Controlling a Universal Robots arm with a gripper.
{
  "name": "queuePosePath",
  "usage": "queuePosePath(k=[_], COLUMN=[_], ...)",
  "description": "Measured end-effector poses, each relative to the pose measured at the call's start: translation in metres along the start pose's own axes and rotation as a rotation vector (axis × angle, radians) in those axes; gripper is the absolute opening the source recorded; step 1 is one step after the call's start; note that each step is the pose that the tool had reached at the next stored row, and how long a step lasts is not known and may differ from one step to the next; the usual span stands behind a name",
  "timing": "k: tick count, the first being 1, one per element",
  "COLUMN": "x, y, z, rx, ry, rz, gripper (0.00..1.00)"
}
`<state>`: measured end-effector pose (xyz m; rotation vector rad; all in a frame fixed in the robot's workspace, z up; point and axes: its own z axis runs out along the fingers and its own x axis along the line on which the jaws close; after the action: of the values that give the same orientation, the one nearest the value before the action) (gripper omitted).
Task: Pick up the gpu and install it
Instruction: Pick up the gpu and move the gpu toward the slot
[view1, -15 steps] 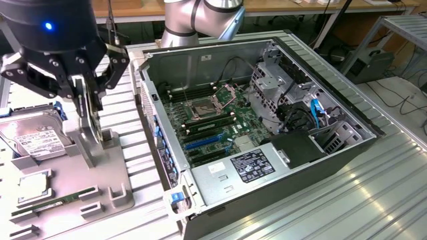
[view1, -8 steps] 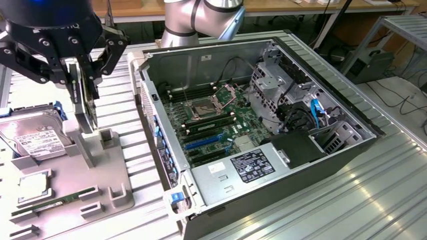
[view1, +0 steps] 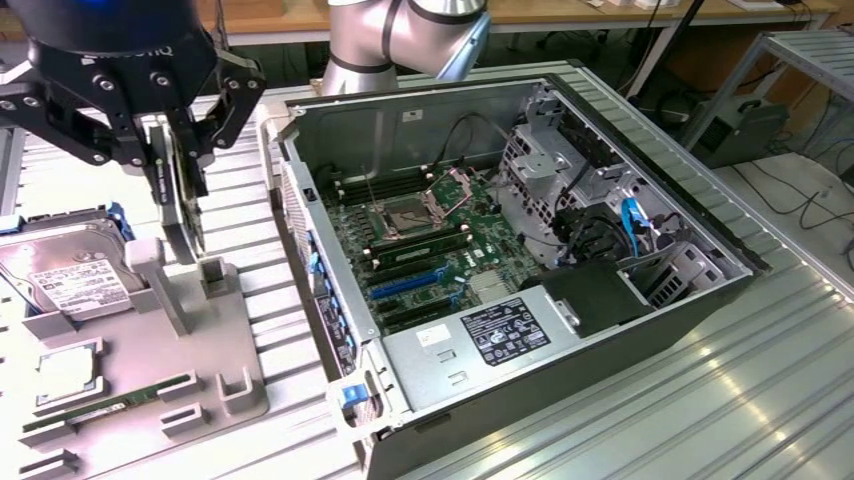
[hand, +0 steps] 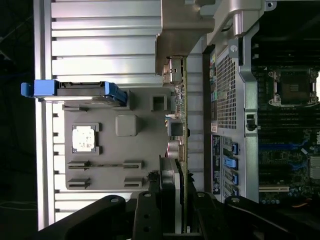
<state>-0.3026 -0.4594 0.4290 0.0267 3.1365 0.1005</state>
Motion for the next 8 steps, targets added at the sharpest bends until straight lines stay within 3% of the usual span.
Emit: queuePosePath(k=[8], x=[-0.017], y=[0.0008], z=[0.0001], rx=[0.0000], ry=[-0.0001], rz=[0.000], gripper=[0.28])
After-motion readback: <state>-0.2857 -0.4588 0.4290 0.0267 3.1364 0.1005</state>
